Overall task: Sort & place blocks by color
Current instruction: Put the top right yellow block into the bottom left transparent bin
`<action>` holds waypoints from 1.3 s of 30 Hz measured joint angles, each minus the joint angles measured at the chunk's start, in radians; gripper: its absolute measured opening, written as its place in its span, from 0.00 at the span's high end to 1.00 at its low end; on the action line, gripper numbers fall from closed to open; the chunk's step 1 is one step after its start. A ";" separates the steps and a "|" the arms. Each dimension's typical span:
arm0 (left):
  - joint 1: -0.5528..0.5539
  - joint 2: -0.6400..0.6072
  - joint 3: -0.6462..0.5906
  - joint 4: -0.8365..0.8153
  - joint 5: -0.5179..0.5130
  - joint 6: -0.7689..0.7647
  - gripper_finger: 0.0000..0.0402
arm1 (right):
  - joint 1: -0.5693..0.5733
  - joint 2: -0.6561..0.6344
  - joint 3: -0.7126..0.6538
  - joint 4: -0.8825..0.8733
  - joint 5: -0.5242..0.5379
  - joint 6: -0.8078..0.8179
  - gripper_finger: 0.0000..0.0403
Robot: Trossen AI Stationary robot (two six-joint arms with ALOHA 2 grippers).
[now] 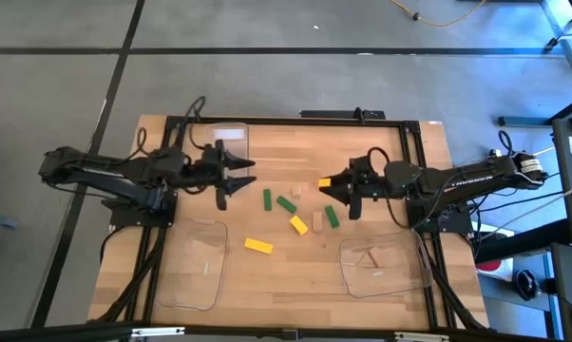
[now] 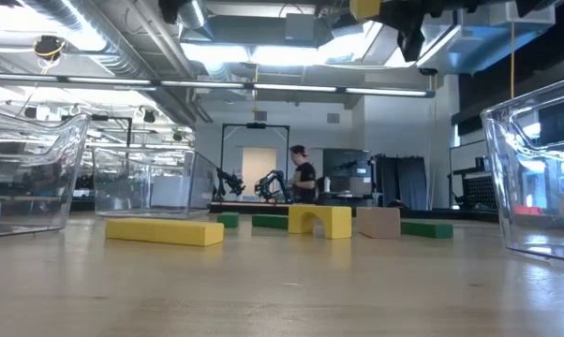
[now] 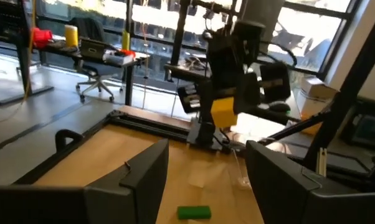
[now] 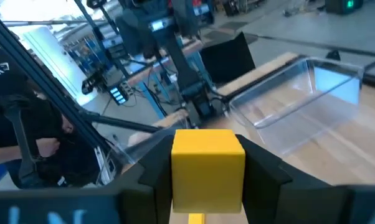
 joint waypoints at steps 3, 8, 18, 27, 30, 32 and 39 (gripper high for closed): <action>0.009 0.037 0.000 0.001 0.040 -0.021 0.49 | 0.000 0.000 0.000 0.000 0.000 -0.008 0.67; 0.009 0.076 0.000 0.050 0.064 -0.038 0.49 | 0.000 0.000 0.000 0.001 0.000 -0.017 0.67; 0.009 0.072 0.000 0.068 0.063 -0.040 0.49 | 0.000 0.000 0.000 0.002 -0.001 -0.017 0.67; 0.009 0.072 0.000 0.068 0.060 -0.041 0.49 | 0.000 0.000 0.000 0.003 -0.001 -0.016 0.67; 0.009 0.072 0.000 0.068 0.060 -0.041 0.49 | 0.000 0.000 0.001 0.003 -0.001 -0.015 0.67; 0.009 0.072 0.000 0.068 0.058 -0.055 0.49 | 0.000 0.000 0.001 0.003 -0.001 -0.012 0.67; -0.029 0.165 0.018 0.054 -0.009 0.108 0.49 | -0.003 0.064 0.002 0.103 -0.001 0.221 0.67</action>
